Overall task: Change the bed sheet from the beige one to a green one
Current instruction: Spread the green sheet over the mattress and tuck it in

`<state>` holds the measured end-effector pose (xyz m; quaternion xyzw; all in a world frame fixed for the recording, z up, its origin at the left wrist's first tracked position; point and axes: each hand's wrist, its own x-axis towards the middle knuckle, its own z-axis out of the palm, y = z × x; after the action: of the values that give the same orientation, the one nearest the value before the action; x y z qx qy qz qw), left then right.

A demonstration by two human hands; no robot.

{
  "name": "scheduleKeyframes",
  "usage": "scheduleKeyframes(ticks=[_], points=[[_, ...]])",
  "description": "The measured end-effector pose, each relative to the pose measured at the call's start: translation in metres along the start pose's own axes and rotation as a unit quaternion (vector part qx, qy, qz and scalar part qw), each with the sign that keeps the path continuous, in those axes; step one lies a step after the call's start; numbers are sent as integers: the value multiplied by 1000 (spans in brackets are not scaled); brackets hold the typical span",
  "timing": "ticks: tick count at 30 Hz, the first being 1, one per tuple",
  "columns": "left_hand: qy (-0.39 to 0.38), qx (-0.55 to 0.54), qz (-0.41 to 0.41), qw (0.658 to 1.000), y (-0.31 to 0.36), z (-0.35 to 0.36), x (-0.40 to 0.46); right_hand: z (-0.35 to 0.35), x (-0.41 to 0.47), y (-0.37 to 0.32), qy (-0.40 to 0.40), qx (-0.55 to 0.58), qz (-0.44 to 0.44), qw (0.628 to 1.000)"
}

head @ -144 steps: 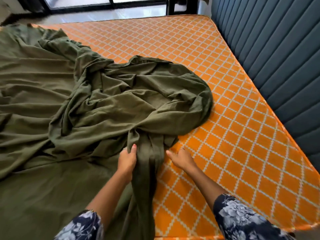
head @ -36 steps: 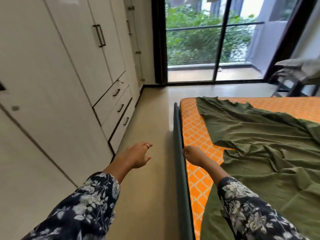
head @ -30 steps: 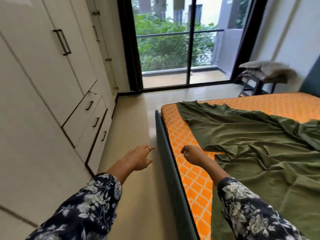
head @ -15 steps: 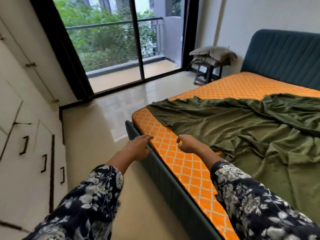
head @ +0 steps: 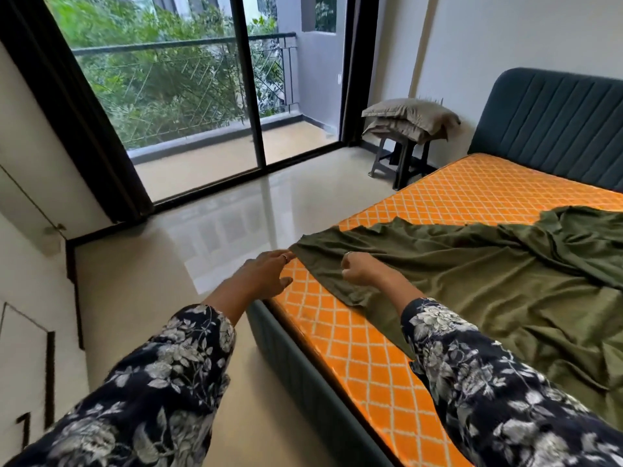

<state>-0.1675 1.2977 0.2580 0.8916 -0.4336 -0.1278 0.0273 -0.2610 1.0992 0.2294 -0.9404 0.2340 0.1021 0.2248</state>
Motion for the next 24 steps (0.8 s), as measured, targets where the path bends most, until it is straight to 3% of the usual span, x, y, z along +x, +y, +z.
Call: scheduleKeyframes(ticks=[7,14,18,24], points=[[3,31,46,998,-145,-37,123,1,153,-76,21,22,45,999],[-52,61,40,996,-294,-87,241,2,275,-124,29,71,138,987],[-77,53,118,989,-318,-103,317,-5,333,-127,39,83,197,976],[-38,67,267,961,-305,-130,449,-44,415,-95,111,148,285,941]])
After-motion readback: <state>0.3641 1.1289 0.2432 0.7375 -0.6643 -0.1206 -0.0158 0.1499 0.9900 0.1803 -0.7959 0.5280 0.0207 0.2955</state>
